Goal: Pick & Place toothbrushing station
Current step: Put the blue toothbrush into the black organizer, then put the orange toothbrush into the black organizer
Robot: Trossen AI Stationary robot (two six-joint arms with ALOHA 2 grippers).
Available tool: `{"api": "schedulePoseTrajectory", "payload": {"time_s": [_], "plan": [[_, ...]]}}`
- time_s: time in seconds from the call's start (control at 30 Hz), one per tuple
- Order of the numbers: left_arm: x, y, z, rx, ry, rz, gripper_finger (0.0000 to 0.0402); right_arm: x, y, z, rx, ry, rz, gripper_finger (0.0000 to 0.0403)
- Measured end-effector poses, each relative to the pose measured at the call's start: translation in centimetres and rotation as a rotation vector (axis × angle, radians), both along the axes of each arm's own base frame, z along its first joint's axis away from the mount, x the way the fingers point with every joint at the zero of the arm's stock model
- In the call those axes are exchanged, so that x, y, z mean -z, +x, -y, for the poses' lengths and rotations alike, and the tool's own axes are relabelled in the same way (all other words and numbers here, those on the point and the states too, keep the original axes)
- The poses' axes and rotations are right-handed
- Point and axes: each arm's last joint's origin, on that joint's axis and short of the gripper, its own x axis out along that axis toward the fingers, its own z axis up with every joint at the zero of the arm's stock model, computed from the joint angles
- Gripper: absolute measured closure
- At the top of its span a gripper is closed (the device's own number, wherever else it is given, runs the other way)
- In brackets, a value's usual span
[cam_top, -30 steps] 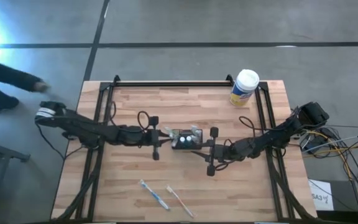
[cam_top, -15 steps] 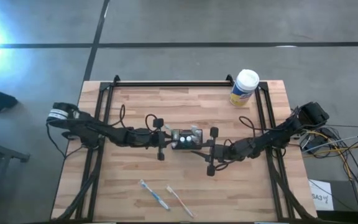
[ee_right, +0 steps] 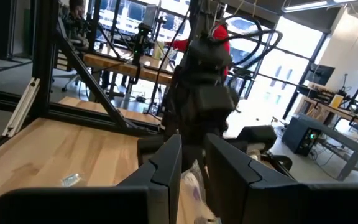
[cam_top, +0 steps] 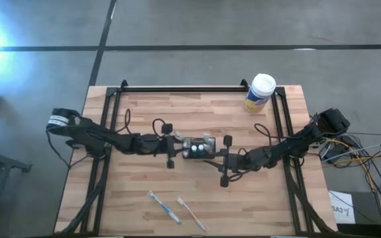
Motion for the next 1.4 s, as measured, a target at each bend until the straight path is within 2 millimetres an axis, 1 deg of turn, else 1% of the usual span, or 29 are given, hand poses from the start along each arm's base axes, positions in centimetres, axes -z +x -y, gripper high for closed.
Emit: {"api": "schedulePoseTrajectory", "payload": {"time_s": [0.3,0.37,0.47,0.53,0.63,0.7,0.8,0.87,0.97,1.03,1.07,1.13,1.23,1.27,1.4], "plan": [[-1.6,-1.0,0.0,0.032,0.004,0.017,0.0182,0.0,0.0,0.0,0.0,-0.002,-0.004,0.0335],[-2.4,-1.3,0.2,0.04,0.001,0.046,0.0159,0.1,0.0,0.0,0.0,-0.002,-0.005,0.0335],[-4.7,-2.2,0.8,0.082,-0.011,0.115,0.0133,0.1,0.0,0.0,0.0,-0.003,-0.007,0.0335],[-6.0,-3.1,1.2,0.111,-0.007,0.123,0.0122,0.1,0.0,0.0,0.0,-0.003,-0.007,0.0335],[-8.3,-4.9,1.6,0.143,0.001,0.135,0.0116,0.1,0.0,0.0,0.0,-0.003,-0.007,0.0335],[-10.1,-6.4,1.7,0.162,0.001,0.142,0.0118,0.1,0.0,0.0,0.0,-0.003,-0.008,0.0335],[-11.9,-9.0,1.5,0.178,-0.002,0.081,0.0129,0.1,0.0,0.0,0.0,-0.003,-0.008,0.0335],[-12.5,-10.8,1.1,0.158,-0.019,0.023,0.0143,0.1,0.0,0.0,0.001,-0.004,-0.008,0.0335],[-12.9,-13.1,0.4,0.103,-0.069,-0.007,0.0183,0.1,0.0,0.0,0.001,-0.004,-0.008,0.0335],[-12.7,-14.4,0.0,0.081,-0.104,0.006,0.0221,0.1,0.0,0.0,0.0,-0.004,-0.008,0.0335],[-12.4,-14.9,-0.1,0.07,-0.124,0.015,0.0243,0.1,0.0,0.0,0.001,-0.004,-0.008,0.0335],[-11.2,-15.6,-0.3,0.056,-0.163,0.024,0.0292,0.1,0.0,0.0,0.001,-0.004,-0.008,0.0335],[-8.5,-16.1,-0.5,0.014,-0.219,0.042,0.0369,0.1,0.0,0.0,0.001,-0.004,-0.009,0.0335],[-7.5,-16.1,-0.6,0.001,-0.244,0.057,0.0385,0.1,0.0,0.0,0.001,-0.004,-0.009,0.0335],[-4.6,-16.1,-0.6,-0.008,-0.299,0.138,0.0391,0.2,0.0,0.0,0.002,-0.005,-0.012,0.0335]]}}
